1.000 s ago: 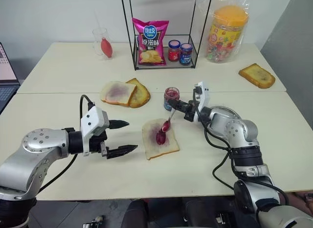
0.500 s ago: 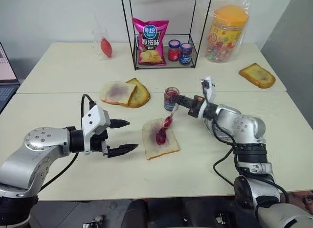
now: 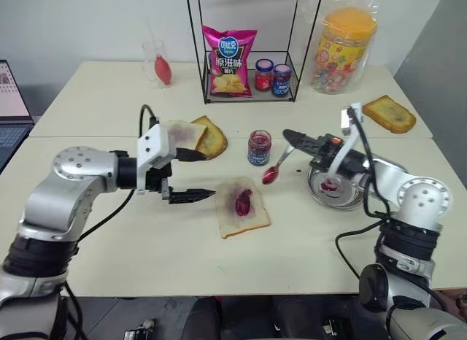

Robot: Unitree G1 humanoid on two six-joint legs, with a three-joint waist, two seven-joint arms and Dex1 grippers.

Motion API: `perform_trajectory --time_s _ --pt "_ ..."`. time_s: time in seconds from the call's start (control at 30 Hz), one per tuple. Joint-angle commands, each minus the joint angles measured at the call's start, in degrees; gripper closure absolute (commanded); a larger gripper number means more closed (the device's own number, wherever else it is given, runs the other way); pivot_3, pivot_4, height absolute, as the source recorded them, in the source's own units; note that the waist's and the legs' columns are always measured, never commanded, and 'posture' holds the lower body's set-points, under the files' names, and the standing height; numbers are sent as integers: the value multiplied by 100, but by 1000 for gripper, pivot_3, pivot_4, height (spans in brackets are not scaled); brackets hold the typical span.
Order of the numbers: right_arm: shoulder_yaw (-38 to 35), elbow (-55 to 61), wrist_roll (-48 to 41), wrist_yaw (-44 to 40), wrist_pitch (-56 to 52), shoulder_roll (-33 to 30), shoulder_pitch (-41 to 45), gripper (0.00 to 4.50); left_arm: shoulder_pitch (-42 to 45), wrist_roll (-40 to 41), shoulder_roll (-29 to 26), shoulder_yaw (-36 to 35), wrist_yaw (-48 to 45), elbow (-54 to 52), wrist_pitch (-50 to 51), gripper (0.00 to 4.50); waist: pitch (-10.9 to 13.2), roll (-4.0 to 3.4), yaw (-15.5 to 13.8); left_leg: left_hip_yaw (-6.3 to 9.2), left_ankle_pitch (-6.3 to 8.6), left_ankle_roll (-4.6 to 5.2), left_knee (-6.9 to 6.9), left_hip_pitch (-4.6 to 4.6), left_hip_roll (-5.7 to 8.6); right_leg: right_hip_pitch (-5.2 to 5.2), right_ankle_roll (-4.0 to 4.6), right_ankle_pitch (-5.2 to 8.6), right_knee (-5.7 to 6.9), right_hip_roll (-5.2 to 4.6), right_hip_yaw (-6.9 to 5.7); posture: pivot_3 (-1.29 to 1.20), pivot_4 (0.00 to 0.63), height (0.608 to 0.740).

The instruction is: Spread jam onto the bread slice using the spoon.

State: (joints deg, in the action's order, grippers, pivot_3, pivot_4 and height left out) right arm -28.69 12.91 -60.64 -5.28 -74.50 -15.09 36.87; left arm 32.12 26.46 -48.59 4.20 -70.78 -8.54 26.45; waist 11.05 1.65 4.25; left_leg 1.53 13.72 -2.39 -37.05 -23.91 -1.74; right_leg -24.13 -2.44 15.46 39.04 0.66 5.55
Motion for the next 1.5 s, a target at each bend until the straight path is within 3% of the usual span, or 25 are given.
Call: perform_trajectory --time_s 0.03,0.23,0.57,1.03,1.4,1.5 --pt "-637 544 -305 485 68 -394 -367 4495 357 -166 427 443 -189 92 -272 0 0 0 -9 0 0 0 1 0 0 1 0 0 0 0 0 0 150 740" --pt "-1004 565 -9 731 599 -674 -1134 4495 690 -586 1175 902 -74 620 -681 0 -3 -4 -1 1 0 1 -2 4 0 3 0 0 6 3 3 0 150 740" --pt "-1032 -665 426 424 1848 -623 -1222 4495 865 -950 1960 1181 95 1021 -940 0 -7 -12 34 -6 -6 10 -7 10 1 7 -4 -3 7 6 16 0 150 740" --pt "-853 -1859 692 -477 2828 -677 -1414 4495 836 -1035 2030 1143 14 1015 -930 0 -15 -25 25 -5 -7 10 -7 10 4 8 -4 -3 6 4 15 0 150 740" --pt "-865 -2228 768 -732 2969 -801 -1400 2353 835 -1032 1987 1122 -3 975 -878 0 -18 -30 25 -5 -7 11 -7 11 4 9 -4 -3 7 4 15 0 150 740" --pt "-848 -2265 767 -755 2983 -813 -1397 1575 847 -1033 1973 1110 0 971 -865 0 -18 -31 25 -4 -7 11 -7 11 4 9 -4 -3 7 4 15 0 150 740"
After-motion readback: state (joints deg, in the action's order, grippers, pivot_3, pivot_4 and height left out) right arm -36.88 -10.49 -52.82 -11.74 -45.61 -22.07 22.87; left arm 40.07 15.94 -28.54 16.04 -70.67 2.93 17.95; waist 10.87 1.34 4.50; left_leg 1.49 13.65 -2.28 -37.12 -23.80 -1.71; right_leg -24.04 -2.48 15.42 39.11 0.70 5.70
